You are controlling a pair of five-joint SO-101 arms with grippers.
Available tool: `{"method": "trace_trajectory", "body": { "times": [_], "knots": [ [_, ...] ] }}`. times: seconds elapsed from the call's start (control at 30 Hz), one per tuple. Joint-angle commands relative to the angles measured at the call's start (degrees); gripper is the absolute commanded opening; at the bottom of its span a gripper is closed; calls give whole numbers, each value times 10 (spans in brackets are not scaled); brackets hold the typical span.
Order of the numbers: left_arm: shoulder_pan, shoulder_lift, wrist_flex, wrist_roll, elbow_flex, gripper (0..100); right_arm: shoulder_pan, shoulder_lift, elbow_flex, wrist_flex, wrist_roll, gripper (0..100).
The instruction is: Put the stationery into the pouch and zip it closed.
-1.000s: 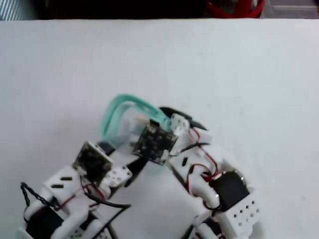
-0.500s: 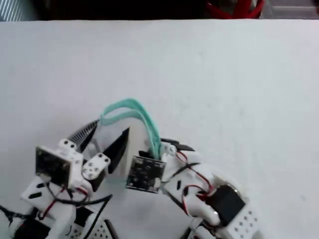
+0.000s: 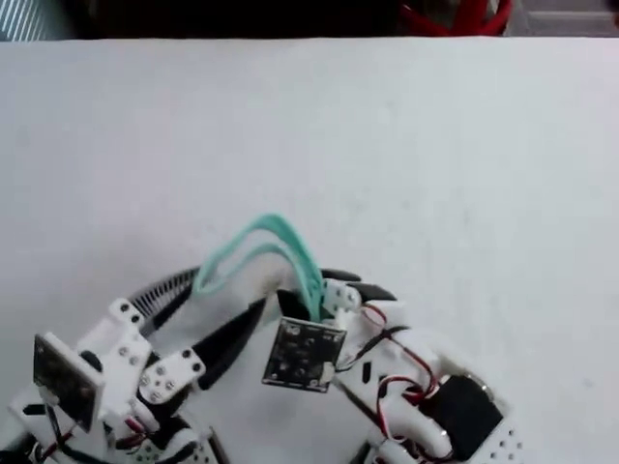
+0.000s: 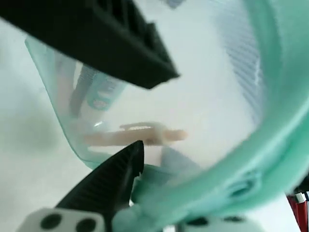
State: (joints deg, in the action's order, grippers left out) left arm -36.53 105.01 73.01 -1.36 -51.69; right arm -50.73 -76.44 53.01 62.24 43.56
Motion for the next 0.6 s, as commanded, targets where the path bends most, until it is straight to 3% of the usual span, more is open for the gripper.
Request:
{"method": "trace_trajectory", "body": {
  "times": [0.0,0.1,0.4,0.57],
  "knots": [
    [-107,-5,14,-62,4,210,-14,2,-68,3,1,19],
    [-130,-5,25,-112,4,210,-16,2,-98,36,1,19],
    [-130,-5,25,-120,-1,209,-18,2,-139,66,-9,19],
    [-128,-5,11,-129,-25,41,-18,2,-139,66,-11,19]
  ]
}}
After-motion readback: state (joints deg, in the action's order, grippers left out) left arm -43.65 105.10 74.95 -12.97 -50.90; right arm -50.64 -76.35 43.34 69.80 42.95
